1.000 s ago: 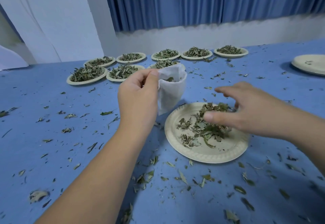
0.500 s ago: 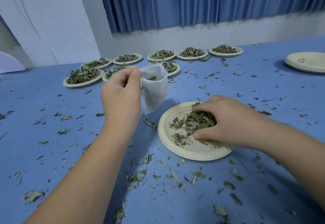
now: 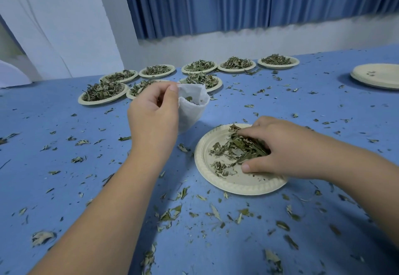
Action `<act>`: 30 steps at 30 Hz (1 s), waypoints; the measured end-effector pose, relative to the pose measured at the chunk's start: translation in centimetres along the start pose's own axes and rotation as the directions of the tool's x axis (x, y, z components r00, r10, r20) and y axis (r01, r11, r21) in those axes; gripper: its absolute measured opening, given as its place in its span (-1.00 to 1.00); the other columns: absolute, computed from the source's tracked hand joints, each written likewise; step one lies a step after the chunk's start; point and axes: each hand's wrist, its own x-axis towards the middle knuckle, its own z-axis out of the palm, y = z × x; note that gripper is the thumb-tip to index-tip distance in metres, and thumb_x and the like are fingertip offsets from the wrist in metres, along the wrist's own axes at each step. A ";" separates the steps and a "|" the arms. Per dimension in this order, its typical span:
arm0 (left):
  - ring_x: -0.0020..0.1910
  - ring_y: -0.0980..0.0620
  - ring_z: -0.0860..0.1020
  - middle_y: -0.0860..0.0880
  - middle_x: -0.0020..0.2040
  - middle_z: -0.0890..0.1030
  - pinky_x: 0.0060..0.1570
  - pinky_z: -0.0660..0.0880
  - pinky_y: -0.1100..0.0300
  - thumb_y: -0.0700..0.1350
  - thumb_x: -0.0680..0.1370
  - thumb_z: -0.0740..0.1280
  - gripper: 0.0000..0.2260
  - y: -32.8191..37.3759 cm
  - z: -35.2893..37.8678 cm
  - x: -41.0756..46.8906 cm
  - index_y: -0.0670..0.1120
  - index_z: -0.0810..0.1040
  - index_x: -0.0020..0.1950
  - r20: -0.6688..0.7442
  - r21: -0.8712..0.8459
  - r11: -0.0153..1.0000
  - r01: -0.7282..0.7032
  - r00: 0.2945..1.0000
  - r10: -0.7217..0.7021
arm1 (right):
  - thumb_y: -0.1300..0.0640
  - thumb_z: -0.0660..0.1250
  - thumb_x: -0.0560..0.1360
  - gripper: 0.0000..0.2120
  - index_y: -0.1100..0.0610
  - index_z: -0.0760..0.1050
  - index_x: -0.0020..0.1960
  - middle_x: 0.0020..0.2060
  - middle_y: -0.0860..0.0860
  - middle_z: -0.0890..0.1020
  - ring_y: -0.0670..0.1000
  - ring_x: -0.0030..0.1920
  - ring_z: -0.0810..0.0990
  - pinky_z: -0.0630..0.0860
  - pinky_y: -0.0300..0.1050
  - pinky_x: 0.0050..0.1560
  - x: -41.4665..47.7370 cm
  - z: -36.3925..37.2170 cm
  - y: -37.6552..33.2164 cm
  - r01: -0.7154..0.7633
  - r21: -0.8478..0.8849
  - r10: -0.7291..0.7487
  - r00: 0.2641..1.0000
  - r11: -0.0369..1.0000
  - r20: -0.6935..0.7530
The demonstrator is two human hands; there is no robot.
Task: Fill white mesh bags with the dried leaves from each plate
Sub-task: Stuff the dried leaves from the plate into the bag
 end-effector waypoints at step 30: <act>-0.25 0.23 0.50 0.24 -0.30 0.57 -0.21 0.40 0.34 -0.06 0.58 0.29 -0.83 -1.0 0.3 -0.3 0.16 0.59 -0.14 0.071 0.148 0.979 -0.138 0.989 0.128 | -0.08 0.24 0.57 -0.54 -0.15 0.25 0.44 0.17 -0.11 0.43 -0.02 0.18 0.45 0.47 -0.09 0.07 1.1 1.8 -1.0 0.158 -0.168 -0.175 0.980 0.973 -0.096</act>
